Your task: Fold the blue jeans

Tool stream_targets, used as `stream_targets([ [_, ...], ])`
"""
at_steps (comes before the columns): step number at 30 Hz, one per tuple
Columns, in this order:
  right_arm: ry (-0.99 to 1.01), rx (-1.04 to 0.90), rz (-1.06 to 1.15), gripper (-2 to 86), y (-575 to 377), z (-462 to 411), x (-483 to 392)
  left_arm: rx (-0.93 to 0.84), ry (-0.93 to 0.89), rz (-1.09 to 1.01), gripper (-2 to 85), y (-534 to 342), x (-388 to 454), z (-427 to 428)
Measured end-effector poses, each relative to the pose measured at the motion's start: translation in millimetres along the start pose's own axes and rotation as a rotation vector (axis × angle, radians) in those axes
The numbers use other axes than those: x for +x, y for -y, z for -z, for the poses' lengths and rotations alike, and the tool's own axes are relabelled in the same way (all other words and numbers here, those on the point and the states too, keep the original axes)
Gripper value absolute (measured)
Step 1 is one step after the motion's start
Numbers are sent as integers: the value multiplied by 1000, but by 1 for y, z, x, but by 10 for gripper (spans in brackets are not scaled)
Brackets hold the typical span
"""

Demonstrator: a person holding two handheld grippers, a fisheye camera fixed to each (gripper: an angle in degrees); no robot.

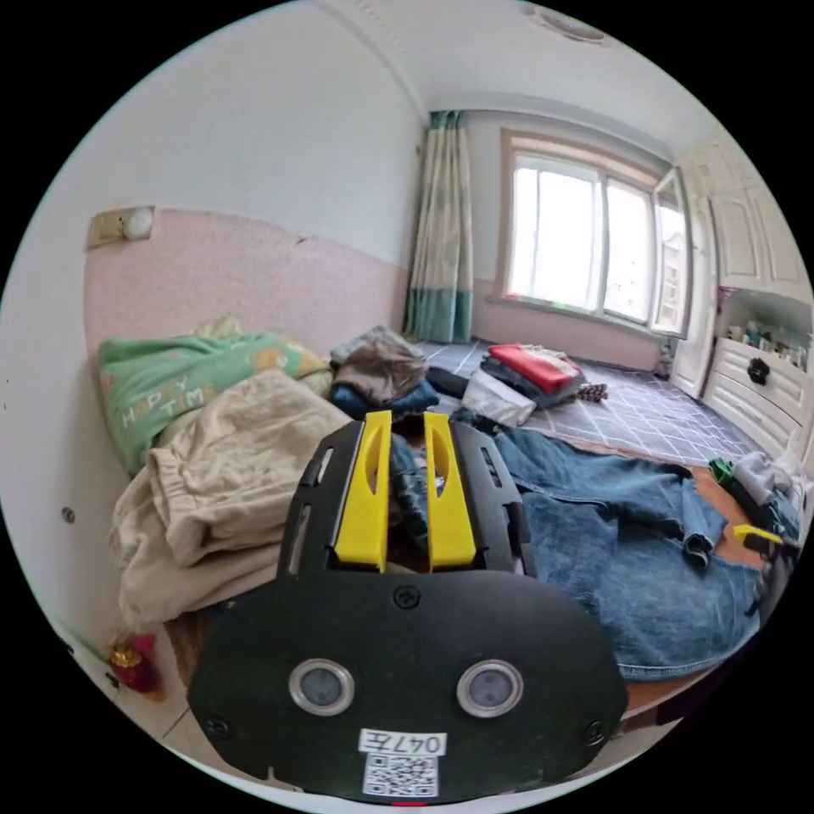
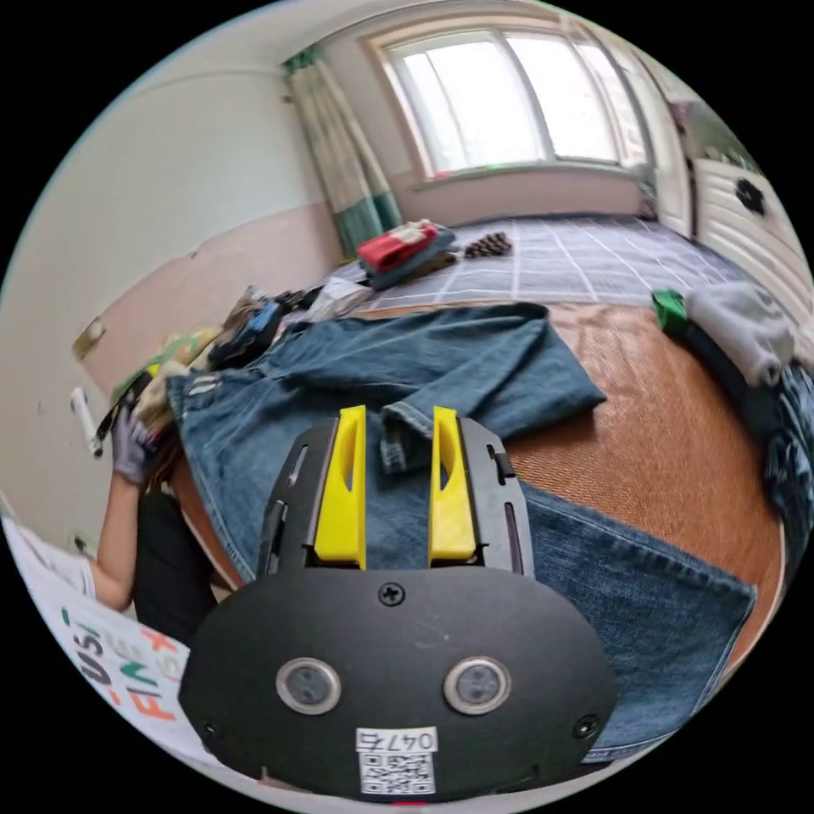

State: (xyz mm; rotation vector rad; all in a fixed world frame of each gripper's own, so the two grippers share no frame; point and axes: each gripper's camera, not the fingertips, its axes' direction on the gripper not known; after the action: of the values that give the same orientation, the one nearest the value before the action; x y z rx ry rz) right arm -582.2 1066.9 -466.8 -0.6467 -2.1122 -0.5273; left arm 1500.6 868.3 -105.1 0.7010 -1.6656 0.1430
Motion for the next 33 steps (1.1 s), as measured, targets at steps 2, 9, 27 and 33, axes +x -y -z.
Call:
stream_targets([
  [2,-37,-32,-64,88,-5,-22,21,-33,-142,-55,29,5,32,-13],
  [9,144,-80,-164,-8,-6,-85,65,-220,-407,-304,-9,2,167,-77],
  [27,290,-501,598,-9,22,-121,-50,-432,-462,-320,-10,-1,257,-174],
  [33,-751,-117,-137,135,15,76,193,-468,-482,-243,-10,-7,256,-203],
])
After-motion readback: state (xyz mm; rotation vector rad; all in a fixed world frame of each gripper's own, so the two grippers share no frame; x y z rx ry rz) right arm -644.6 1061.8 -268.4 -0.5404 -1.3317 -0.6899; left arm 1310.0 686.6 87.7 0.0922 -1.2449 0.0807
